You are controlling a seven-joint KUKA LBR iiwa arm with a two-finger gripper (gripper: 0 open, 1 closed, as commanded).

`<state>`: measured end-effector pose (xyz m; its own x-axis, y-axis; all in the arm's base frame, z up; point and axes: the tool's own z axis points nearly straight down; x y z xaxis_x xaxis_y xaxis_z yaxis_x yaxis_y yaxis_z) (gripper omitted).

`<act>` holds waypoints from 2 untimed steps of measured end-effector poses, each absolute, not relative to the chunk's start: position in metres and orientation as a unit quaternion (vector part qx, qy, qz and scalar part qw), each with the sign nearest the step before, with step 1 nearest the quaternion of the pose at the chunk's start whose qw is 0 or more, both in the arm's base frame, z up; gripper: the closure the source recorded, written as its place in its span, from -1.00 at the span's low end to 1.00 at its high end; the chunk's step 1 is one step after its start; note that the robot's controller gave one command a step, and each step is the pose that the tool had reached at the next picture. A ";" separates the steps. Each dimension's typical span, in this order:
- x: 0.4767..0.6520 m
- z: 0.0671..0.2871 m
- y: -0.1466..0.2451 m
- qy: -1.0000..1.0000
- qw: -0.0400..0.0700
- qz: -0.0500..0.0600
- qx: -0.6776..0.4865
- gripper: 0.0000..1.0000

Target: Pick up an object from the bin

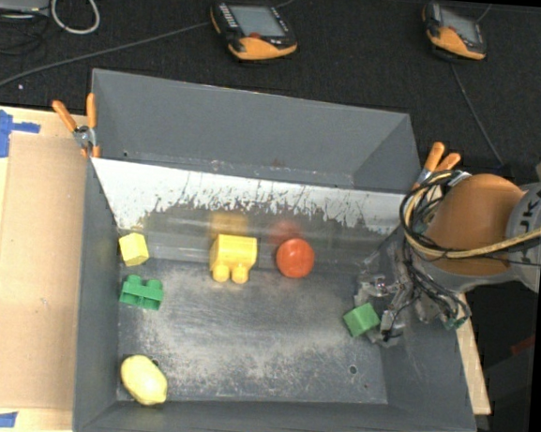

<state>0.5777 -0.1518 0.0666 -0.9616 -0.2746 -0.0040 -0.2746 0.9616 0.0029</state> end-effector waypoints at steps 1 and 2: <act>0.578 0.067 -0.152 0.990 0.002 0.002 -0.139 1.00; 0.577 0.078 -0.151 0.990 0.001 0.002 -0.139 1.00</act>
Offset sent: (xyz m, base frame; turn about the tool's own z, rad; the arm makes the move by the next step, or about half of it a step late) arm 0.0000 -0.0003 0.0260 -0.0004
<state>0.5774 -0.1510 0.0776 -0.9611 -0.2761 -0.0036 -0.2761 0.9611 0.0038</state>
